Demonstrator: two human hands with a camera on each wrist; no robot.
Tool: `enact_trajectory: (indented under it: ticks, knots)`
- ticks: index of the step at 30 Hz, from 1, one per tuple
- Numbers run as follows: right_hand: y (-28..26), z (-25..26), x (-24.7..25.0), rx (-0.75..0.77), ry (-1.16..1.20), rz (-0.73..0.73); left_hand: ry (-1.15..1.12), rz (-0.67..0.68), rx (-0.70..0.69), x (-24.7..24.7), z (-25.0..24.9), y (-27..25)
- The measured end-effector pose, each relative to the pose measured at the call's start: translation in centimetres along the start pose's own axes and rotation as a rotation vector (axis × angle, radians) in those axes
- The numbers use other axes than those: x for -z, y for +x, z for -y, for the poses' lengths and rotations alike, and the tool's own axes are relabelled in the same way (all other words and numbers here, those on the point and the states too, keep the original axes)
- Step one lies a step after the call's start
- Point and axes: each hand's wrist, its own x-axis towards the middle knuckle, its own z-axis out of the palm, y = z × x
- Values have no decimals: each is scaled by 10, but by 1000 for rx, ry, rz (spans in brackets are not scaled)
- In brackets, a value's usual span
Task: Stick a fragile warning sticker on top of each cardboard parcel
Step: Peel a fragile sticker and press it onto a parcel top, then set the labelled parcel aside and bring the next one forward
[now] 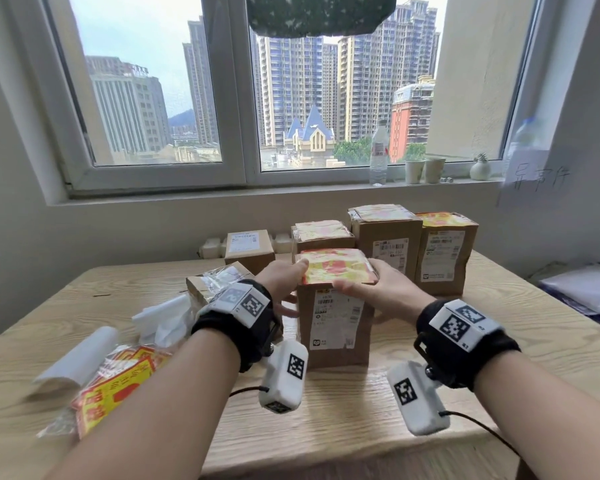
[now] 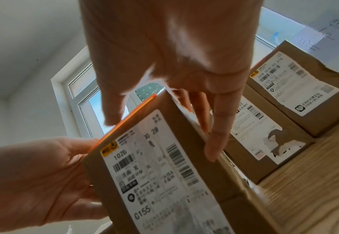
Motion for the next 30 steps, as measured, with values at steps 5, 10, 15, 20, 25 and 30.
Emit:
enact_trajectory:
  ticks: [5,10,15,20,25,30]
  knots:
    - [13,8,7,184,-309,-18,81,-183,-79,33,3,20]
    - [29,27,-1,188,-563,140,475,-256,-119,67,15,27]
    - [37,32,-8,119,-666,144,857,-49,-61,65,36,40]
    - [39,40,-19,179,-652,100,1054,-11,-5,71,48,58]
    - [47,54,-38,223,-617,100,1128,0,74,93,46,57]
    - [55,76,-58,261,-571,139,1077,-41,142,125,51,48]
